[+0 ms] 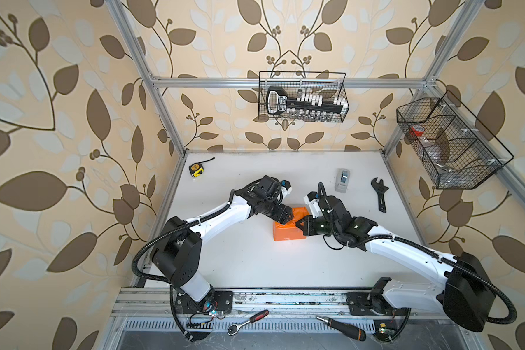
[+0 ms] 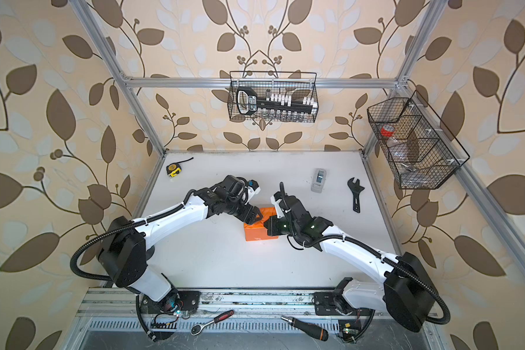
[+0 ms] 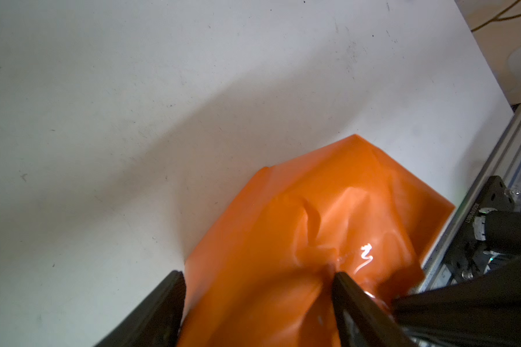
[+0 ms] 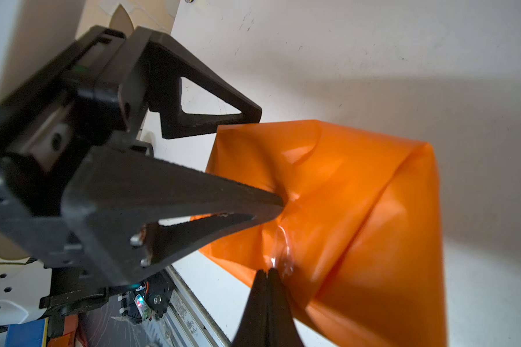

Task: Wrap a gift box in wrapping paper
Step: Stick the wrapping paper to the gift box.

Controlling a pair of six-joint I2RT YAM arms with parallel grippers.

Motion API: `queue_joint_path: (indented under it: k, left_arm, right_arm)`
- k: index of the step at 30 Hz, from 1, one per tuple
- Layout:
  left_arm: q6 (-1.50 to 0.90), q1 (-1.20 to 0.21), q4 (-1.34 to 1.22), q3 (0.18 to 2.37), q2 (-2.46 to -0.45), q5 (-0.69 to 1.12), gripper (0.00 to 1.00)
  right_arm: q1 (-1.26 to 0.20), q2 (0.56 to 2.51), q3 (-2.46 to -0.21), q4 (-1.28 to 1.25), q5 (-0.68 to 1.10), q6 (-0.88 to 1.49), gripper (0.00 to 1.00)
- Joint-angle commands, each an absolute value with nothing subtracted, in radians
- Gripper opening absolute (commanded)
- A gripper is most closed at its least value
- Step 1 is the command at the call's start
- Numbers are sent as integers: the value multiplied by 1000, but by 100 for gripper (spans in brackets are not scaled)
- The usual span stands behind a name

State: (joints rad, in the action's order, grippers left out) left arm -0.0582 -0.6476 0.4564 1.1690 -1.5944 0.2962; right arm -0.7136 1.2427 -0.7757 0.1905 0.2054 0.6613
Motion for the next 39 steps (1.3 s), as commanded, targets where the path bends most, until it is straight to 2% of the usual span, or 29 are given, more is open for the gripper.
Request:
queue_joint_path:
  k: [1, 11, 27, 32, 39]
  left_arm:
    - [-23, -672, 576, 1143, -1634, 256, 78]
    - [-23, -674, 575, 1144, -1636, 257, 78]
    - [-25, -679, 575, 1136, -1634, 254, 78]
    - [-25, -680, 573, 1137, -1635, 253, 78]
    - [-25, -681, 575, 1144, -1634, 248, 78]
  right_arm:
    - [-728, 1249, -747, 219, 206, 669, 0]
    - [-753, 1176, -700, 221, 176, 698, 0]
    - [-701, 1249, -658, 79, 163, 766, 0]
    - [-700, 1239, -641, 2, 187, 824, 0]
    - [-700, 1188, -614, 38, 181, 836, 0]
